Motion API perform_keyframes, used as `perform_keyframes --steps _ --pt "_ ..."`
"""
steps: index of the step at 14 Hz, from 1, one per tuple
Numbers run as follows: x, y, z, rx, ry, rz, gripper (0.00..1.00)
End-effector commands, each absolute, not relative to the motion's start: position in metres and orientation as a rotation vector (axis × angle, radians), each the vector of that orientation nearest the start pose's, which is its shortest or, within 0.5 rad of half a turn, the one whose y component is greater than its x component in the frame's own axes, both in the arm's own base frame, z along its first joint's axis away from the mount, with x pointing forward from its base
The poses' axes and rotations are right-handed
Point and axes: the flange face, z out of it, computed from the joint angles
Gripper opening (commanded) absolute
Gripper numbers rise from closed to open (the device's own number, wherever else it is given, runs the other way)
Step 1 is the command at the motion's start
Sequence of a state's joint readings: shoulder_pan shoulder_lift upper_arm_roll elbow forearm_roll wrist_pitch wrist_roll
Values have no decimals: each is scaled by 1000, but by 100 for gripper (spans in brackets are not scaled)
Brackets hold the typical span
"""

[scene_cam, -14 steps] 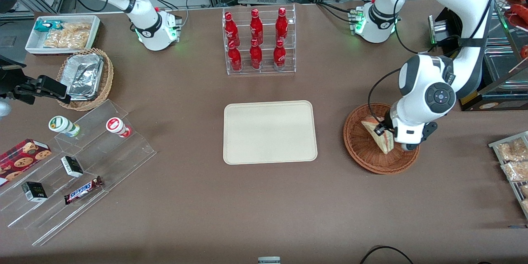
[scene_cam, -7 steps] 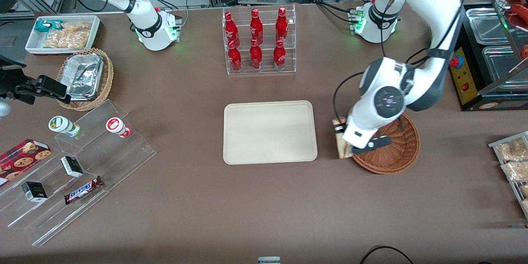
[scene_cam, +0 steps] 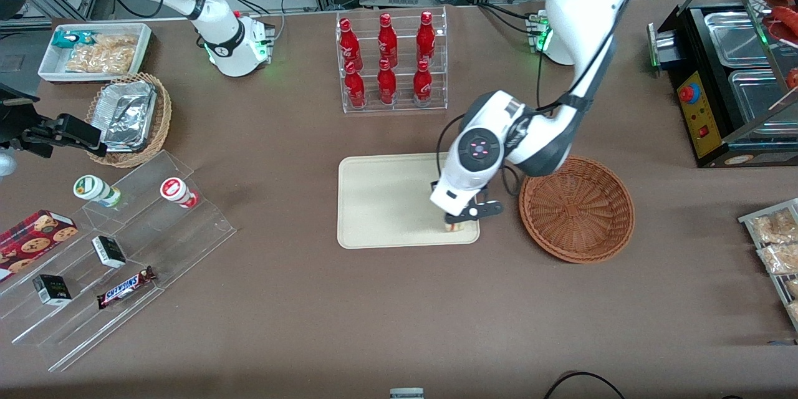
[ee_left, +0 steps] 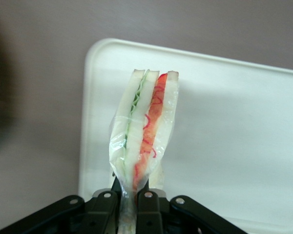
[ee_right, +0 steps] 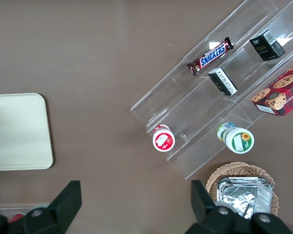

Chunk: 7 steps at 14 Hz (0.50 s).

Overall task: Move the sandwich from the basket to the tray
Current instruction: 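Lower the sandwich onto the cream tray and open the left gripper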

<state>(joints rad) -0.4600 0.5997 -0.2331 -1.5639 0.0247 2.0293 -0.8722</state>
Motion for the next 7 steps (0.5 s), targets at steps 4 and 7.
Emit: perform_keyframes --steps 4,7 --pt "514 -487 263 -3077 -310 211 2" --pt "511 -495 255 -3065 -331 192 4"
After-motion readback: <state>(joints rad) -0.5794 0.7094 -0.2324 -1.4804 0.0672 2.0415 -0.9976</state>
